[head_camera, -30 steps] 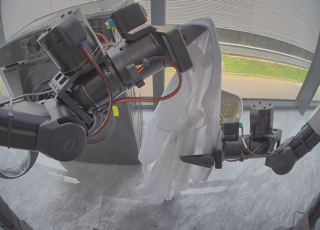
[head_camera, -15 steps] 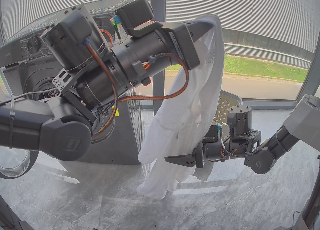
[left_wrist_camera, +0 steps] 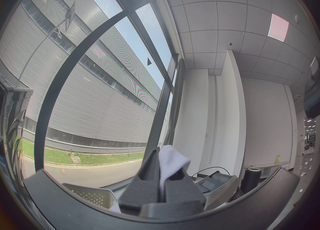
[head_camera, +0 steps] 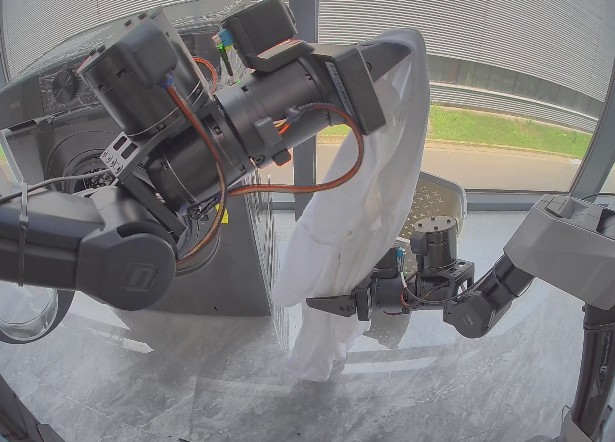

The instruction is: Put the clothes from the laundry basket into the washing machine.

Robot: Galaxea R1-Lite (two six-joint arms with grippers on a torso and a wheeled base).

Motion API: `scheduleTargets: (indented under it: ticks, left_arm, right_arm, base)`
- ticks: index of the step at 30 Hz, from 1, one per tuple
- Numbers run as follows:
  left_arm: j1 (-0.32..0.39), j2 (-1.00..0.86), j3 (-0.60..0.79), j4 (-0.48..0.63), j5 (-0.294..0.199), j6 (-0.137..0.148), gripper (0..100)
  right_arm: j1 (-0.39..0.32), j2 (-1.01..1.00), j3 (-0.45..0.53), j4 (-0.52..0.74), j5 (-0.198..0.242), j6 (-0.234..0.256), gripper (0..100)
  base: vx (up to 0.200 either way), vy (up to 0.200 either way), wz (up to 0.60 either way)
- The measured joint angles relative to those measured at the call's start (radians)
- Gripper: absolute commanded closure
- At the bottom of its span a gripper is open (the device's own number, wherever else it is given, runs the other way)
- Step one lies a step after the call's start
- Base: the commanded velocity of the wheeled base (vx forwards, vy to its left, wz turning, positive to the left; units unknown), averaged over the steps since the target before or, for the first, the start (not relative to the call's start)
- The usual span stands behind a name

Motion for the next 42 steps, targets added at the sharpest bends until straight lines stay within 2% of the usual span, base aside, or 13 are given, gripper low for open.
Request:
scheduleTargets:
  ticks: [4,5,17,22,28,30,36,42]
  left_arm:
    - [0.0,0.0,0.0,0.0,0.0,0.0,100]
    - [0.0,0.0,0.0,0.0,0.0,0.0,100]
    - [0.013,0.004,0.005,-0.002,0.0,0.0,100]
    - [0.054,0.023,0.007,-0.009,0.0,0.0,100]
    - [0.126,0.072,0.016,-0.03,0.008,0.005,100]
    - [0.156,0.096,0.028,-0.046,0.011,0.019,100]
    - [0.257,0.184,0.116,-0.162,0.015,0.094,100]
    - [0.307,0.247,0.184,-0.237,0.022,0.114,100]
  right_arm:
    - [0.0,0.014,-0.013,-0.018,-0.016,0.011,0]
    - [0.0,0.016,-0.014,-0.025,-0.017,0.012,100]
    - [0.017,0.01,-0.007,-0.059,-0.014,0.007,100]
    - [0.029,-0.057,0.093,-0.059,0.005,-0.004,100]
    - [0.073,-0.235,0.267,-0.06,0.05,-0.033,100]
    - [0.1,-0.297,0.316,-0.06,0.058,-0.04,100]
    - [0.202,-0.473,0.439,-0.061,0.068,-0.044,100]
    - [0.263,-0.585,0.526,-0.06,0.069,-0.043,100]
  base:
    - [0.0,0.0,0.0]
    - [0.0,0.0,0.0]
    - [0.0,0.0,0.0]
    - [0.0,0.0,0.0]
    - [0.0,0.0,0.0]
    - [0.0,0.0,0.0]
    - [0.0,0.0,0.0]
    - [0.0,0.0,0.0]
